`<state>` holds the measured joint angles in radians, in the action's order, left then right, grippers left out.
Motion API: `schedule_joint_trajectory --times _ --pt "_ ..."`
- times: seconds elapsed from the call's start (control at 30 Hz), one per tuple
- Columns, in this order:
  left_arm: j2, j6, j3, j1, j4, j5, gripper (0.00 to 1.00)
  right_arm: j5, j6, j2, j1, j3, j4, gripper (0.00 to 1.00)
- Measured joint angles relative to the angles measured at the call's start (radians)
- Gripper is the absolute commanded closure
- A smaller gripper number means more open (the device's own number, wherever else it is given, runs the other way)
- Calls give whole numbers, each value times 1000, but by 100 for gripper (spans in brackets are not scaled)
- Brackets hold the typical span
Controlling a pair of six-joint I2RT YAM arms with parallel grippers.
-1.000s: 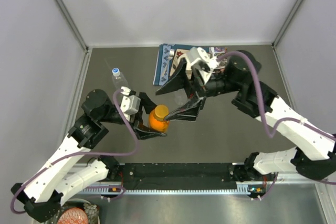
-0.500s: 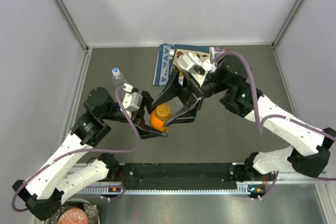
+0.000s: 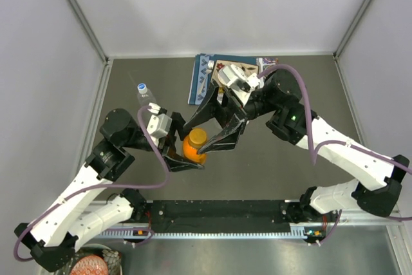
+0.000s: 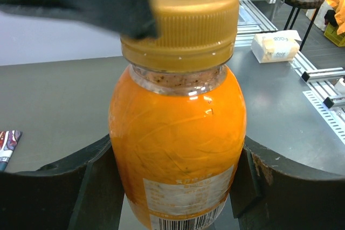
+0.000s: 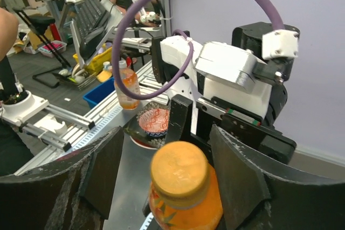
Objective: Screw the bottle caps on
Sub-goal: Screw the bottle cap onto the plastic bottle.
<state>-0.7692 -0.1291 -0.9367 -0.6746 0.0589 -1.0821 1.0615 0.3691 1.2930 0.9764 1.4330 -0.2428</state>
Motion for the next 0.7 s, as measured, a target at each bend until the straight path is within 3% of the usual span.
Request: schedule_joint_trajectory --times 0.13,0.57,0.7 --pt "15 0 0 0 -8 -6 100 -21 -2 13 -1 0 4 28" --pt "36 -6 0 1 -15 10 100 -33 9 21 -6 0 -11 49" --pt "40 -21 1 1 -16 32 100 -32 26 21 -6 -8 -31 51"
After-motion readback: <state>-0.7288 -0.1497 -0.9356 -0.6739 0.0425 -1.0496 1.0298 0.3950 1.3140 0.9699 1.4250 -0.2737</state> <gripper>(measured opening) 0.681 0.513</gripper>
